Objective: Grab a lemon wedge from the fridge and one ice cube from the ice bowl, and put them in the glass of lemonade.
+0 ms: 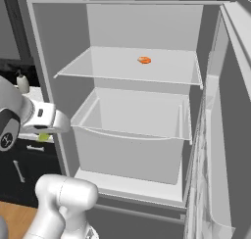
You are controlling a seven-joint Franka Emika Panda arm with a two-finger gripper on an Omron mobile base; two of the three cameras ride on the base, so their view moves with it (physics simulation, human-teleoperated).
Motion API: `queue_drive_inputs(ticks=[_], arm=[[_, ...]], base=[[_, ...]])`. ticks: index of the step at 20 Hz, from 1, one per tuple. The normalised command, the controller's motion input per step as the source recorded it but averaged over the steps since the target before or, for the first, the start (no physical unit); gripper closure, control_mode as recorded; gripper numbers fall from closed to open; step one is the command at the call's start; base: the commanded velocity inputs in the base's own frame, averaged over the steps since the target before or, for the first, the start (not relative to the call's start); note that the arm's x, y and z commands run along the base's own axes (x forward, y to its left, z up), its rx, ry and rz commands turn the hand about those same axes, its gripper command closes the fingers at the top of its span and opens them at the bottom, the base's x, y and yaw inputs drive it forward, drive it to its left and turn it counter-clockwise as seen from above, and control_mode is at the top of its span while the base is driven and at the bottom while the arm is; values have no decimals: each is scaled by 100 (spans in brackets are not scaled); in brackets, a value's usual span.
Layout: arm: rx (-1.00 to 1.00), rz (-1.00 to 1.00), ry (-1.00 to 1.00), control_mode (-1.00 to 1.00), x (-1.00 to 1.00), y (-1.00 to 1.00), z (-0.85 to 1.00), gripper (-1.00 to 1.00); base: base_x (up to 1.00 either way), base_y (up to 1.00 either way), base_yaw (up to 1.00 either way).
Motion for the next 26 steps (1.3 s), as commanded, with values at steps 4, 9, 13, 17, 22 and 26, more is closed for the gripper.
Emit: queue_drive_inputs(ticks=[4,9,13,17,22,26], arm=[[0,0,0,100,-10,4,0,100],[0,0,0,100,0,0,0,100],[0,0,0,100,0,0,0,100],[0,0,0,100,0,0,0,100],[0,0,0,100,0,0,0,100],[0,0,0,100,0,0,0,100]], base=[[-10,13,0],[-48,90,-2],[-11,100,-13],[7,100,-28],[38,79,-30],[82,20,-16]])
